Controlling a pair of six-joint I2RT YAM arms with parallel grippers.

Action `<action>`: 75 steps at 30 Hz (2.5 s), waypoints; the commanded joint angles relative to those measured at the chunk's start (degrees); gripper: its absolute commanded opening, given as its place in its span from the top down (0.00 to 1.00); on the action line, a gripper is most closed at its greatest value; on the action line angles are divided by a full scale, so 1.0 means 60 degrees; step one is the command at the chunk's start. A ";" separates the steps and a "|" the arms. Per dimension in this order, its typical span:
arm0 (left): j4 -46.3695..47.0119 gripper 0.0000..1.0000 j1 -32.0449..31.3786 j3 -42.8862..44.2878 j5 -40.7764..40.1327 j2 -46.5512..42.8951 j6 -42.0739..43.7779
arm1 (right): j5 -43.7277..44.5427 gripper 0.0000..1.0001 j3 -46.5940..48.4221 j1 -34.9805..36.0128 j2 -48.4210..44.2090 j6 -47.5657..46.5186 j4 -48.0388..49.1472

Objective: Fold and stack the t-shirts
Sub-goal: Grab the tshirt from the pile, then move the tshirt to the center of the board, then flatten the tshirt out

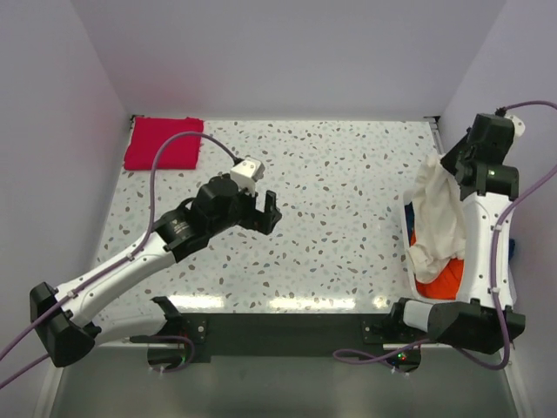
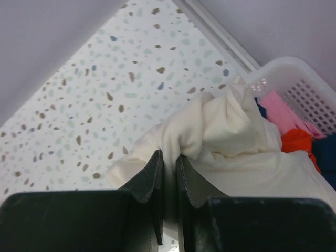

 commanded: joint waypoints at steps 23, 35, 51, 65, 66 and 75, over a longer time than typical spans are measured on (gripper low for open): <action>0.0173 0.00 0.3029 -0.0219 -0.0483 -0.1327 -0.1020 | -0.2499 0.99 0.4622 0.7749 0.2428 0.0376 0.1686; 0.0305 0.00 0.3337 -0.0775 0.0058 -0.0932 -0.1576 | -0.2553 0.92 0.3280 0.6436 0.3793 0.1034 0.1641; 0.2191 0.18 0.3381 -0.2723 0.0469 0.1000 -0.3348 | -0.1519 0.38 -0.2273 0.5989 0.2783 0.0421 0.2857; 0.3322 0.26 0.3366 -0.2153 0.0235 0.4136 -0.3906 | -0.0112 0.37 -0.4122 0.6915 0.2357 0.0436 0.3077; 0.3366 0.26 0.3366 -0.2094 0.0162 0.4253 -0.3949 | -0.0156 0.36 -0.4166 0.6915 0.2401 0.0436 0.3150; 0.3440 0.47 0.3381 -0.0981 -0.0336 0.5762 -0.3877 | -0.0508 0.37 -0.3961 0.6930 0.3456 0.0583 0.3897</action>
